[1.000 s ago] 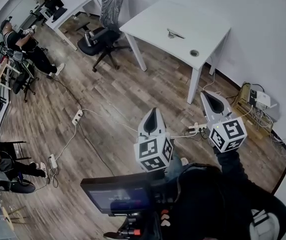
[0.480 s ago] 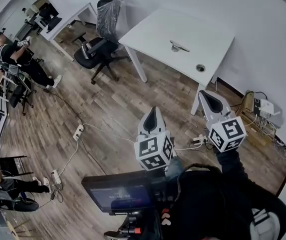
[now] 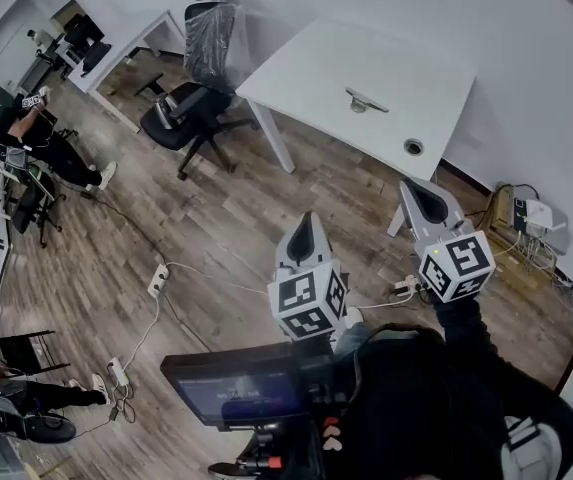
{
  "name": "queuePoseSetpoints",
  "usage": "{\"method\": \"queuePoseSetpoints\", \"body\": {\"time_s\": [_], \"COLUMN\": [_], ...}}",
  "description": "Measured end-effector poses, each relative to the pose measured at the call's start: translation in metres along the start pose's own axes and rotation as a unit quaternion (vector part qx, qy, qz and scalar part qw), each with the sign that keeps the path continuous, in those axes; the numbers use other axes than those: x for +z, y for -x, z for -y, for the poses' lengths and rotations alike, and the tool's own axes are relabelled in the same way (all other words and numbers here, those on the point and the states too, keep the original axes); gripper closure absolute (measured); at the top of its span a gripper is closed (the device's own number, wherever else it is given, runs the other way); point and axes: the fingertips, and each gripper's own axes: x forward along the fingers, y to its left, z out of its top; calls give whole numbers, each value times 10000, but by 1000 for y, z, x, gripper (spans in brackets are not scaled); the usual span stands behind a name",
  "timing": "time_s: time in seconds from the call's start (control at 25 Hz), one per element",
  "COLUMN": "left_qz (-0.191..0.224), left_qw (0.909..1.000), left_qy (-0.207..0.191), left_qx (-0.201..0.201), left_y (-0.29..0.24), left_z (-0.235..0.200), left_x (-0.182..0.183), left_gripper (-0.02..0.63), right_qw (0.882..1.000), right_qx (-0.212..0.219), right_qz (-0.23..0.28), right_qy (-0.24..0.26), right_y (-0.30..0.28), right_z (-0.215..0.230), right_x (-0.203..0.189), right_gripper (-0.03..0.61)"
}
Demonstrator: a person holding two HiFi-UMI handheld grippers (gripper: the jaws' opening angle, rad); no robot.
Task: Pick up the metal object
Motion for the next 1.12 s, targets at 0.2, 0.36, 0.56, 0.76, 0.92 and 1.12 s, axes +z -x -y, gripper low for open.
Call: {"method": "queuePoseSetpoints", "body": {"time_s": [0.2, 0.36, 0.56, 0.76, 0.92, 1.12], "left_qz": [-84, -82, -92, -153, -130, -146], "left_qw": [9999, 9998, 9996, 9995, 9996, 9987], "left_qy": [94, 164, 273, 240, 163, 263], "left_qx": [-40, -53, 22, 115, 189, 400], "left_y": [-11, -20, -33, -62, -90, -129], "left_z": [-15, -23, -38, -53, -66, -99], "left_x": [-3, -2, -3, 4, 23, 36], "left_gripper": [624, 624, 624, 624, 624, 624], "right_qw": [9999, 9997, 9998, 9999, 9999, 9992], "right_qx": [-66, -146, -109, 19, 65, 312], "right_qz": [-99, -184, -121, -121, -125, -246], "right_qy": [-14, 43, 61, 14, -1, 83], "right_y": [-10, -17, -40, -76, -113, -173], "right_z": [-5, 0, 1, 10, 22, 26], "right_x": [-8, -10, -9, -10, -6, -6], "right_gripper": [577, 577, 577, 577, 577, 577]}}
